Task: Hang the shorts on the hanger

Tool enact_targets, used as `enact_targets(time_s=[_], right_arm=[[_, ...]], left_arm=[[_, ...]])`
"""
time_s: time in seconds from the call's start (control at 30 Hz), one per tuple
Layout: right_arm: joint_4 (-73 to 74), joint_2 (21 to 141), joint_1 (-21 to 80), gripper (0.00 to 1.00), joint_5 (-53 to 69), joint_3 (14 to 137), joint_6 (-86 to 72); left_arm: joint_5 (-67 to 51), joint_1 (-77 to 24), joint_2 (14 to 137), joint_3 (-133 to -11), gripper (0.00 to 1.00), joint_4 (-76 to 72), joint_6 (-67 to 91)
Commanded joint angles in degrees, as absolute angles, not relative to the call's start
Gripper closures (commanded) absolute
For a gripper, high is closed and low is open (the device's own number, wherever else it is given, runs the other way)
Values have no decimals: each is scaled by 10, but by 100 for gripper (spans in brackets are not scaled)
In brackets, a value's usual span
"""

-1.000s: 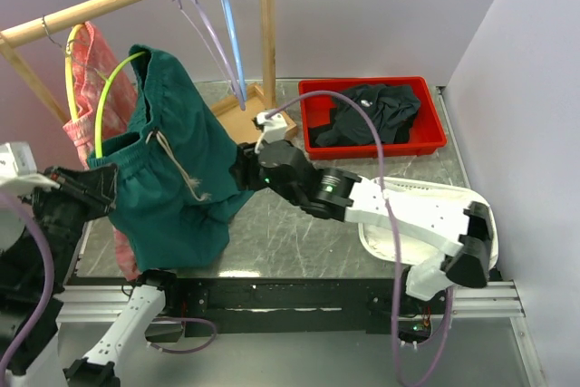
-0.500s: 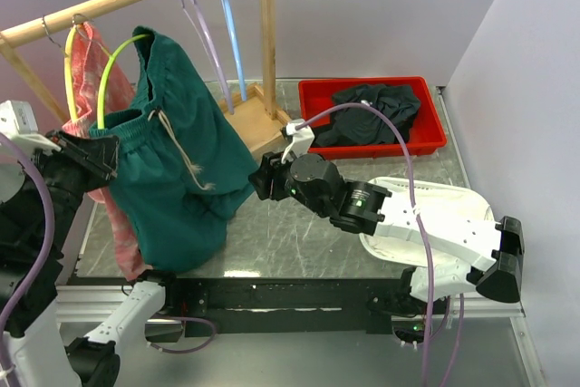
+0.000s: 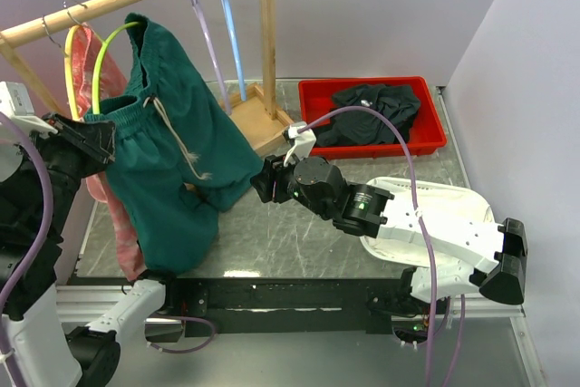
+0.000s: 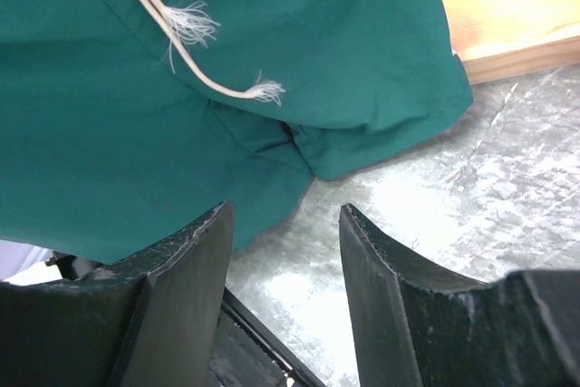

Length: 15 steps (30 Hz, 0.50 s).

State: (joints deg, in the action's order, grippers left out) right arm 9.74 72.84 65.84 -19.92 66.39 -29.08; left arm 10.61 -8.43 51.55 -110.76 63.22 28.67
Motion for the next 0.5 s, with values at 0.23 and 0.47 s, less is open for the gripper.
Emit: enact_targets(time_s=[0.23, 0.47], right_arm=[[72, 719, 658, 42, -197, 666, -284], [74, 727, 658, 42, -192, 674, -283]], left_arm=[[140, -81, 547, -1142, 99, 510, 272], [155, -81, 563, -1135, 99, 502, 261]])
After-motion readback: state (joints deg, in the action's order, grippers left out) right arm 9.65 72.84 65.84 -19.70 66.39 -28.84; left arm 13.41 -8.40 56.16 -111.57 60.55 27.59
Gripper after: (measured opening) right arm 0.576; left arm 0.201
